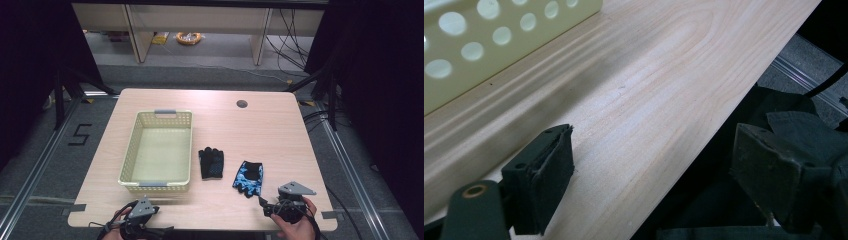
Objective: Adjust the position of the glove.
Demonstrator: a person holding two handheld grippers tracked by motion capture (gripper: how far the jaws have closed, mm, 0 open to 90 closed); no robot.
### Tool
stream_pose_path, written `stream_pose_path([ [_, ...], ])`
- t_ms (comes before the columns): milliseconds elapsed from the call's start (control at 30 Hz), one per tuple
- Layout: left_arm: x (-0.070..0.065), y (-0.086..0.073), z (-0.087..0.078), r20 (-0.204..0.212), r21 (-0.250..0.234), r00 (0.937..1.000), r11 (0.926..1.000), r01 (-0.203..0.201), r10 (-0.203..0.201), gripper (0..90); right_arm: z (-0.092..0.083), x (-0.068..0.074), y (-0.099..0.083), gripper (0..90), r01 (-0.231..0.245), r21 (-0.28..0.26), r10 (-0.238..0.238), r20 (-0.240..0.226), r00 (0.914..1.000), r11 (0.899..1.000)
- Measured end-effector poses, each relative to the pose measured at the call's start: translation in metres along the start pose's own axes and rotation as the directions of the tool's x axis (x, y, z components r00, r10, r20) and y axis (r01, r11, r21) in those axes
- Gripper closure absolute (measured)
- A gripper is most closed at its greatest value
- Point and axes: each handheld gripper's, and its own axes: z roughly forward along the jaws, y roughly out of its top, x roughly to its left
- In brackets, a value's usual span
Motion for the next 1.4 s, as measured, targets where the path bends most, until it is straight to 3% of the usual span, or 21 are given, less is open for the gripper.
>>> stream_pose_path([
  [100, 0.0, 0.0, 0.0, -0.001, -0.001, 1.0, 1.0, 0.0, 0.0, 16.6, -0.001, 0.001, 0.001, 22.7, -0.019, 0.004, 0.019, -0.002, 0.9998, 1.0],
  [133, 0.0, 0.0, 0.0, -0.003, -0.002, 1.0, 1.0, 0.0, 0.0, 16.6, 0.0, -0.002, 0.001, 22.2, 0.027, 0.003, -0.027, -0.008, 0.9996, 1.0],
  [167, 0.0, 0.0, 0.0, -0.003, -0.002, 1.0, 1.0, 0.0, 0.0, 16.6, 0.0, -0.002, 0.001, 22.2, 0.027, 0.003, -0.027, -0.008, 0.9996, 1.0],
  [300, 0.0, 0.0, 0.0, 0.0, 0.003, 1.0, 1.0, -0.005, 0.005, 16.6, -0.001, 0.001, 0.001, 21.7, -0.027, 0.007, 0.027, 0.002, 0.9996, 1.0],
  [333, 0.0, 0.0, 0.0, 0.0, -0.003, 1.0, 1.0, 0.001, -0.001, 16.6, -0.001, 0.001, 0.002, 21.6, -0.024, 0.006, 0.024, 0.002, 0.9997, 1.0],
  [367, 0.0, 0.0, 0.0, 0.0, -0.002, 1.0, 1.0, -0.002, 0.002, 16.6, 0.0, -0.003, 0.002, 21.6, 0.016, -0.005, -0.016, 0.003, 0.9999, 1.0],
  [467, 0.001, 0.001, 0.0, -0.008, -0.005, 1.0, 1.0, 0.002, -0.002, 16.6, 0.001, -0.002, 0.002, 22.0, 0.01, -0.01, -0.01, 0.007, 0.9999, 1.0],
  [500, -0.001, 0.0, 0.0, -0.003, -0.013, 0.9996, 0.9995, 0.029, -0.029, 16.6, 0.0, -0.001, 0.004, 22.4, 0.001, -0.02, -0.001, -0.003, 1.0, 1.0],
  [567, 0.0, 0.001, 0.0, -0.002, -0.023, 0.9997, 0.9994, 0.024, -0.024, 16.6, 0.0, 0.0, 0.005, 22.7, -0.014, -0.004, 0.014, -0.005, 0.9999, 1.0],
  [633, 0.001, 0.002, 0.0, -0.002, -0.012, 0.9999, 0.9998, 0.014, -0.014, 16.6, 0.002, -0.001, 0.006, 23.7, 0.01, -0.028, -0.01, 0.001, 1.0, 1.0],
  [667, 0.001, 0.002, 0.0, -0.002, -0.012, 0.9999, 0.9998, 0.014, -0.014, 16.6, 0.0, 0.004, 0.008, 24.3, -0.054, -0.014, 0.054, -0.005, 0.9985, 0.998],
  [733, -0.001, 0.002, 0.001, 0.002, -0.018, 0.9992, 0.9991, 0.039, -0.039, 16.6, 0.001, 0.001, 0.011, 24.9, -0.011, -0.035, 0.011, -0.001, 0.9999, 0.999],
  [767, -0.001, 0.003, 0.001, 0.003, -0.011, 0.9995, 0.9995, 0.031, -0.031, 16.6, 0.001, 0.005, 0.012, 25.3, -0.048, -0.036, 0.047, -0.006, 0.9989, 0.998],
  [800, -0.001, 0.003, 0.001, 0.003, -0.011, 0.9995, 0.9995, 0.031, -0.031, 16.6, 0.001, 0.005, 0.012, 25.3, -0.048, -0.036, 0.047, -0.006, 0.9989, 0.998],
  [833, 0.0, 0.004, 0.002, -0.006, -0.01, 0.9999, 0.9999, 0.011, -0.011, 16.6, 0.005, 0.003, 0.018, 26.5, -0.009, -0.052, 0.008, -0.02, 0.9998, 0.999],
  [1067, 0.0, 0.003, 0.002, -0.001, -0.026, 0.9995, 0.9991, 0.032, -0.033, 16.6, 0.015, 0.012, 0.034, 29.6, 0.01, -0.078, -0.014, -0.052, 0.9986, 0.997],
  [1167, 0.0, 0.004, 0.001, -0.004, -0.021, 0.9997, 0.9995, 0.023, -0.023, 16.6, 0.027, 0.021, 0.048, 32.0, 0.061, -0.096, -0.067, -0.066, 0.9956, 0.994],
  [1300, 0.001, 0.005, 0.001, -0.01, -0.011, 0.9999, 0.9999, -0.004, 0.004, 16.6, 0.04, 0.032, 0.067, 36.0, 0.085, -0.071, -0.09, -0.075, 0.9931, 0.994],
  [1333, 0.0, 0.005, 0.002, 0.002, -0.017, 0.9998, 0.9996, 0.022, -0.022, 16.6, 0.042, 0.034, 0.07, 36.3, 0.077, -0.068, -0.082, -0.078, 0.9936, 0.995],
  [1367, 0.0, 0.005, 0.002, 0.002, -0.017, 0.9998, 0.9996, 0.022, -0.022, 16.6, 0.046, 0.035, 0.074, 37.6, 0.104, -0.064, -0.109, -0.071, 0.9916, 0.992],
  [1400, 0.0, 0.004, 0.002, 0.001, -0.013, 0.9999, 0.9998, 0.017, -0.017, 16.6, 0.049, 0.038, 0.078, 38.6, 0.093, -0.049, -0.096, -0.074, 0.9926, 0.994],
])
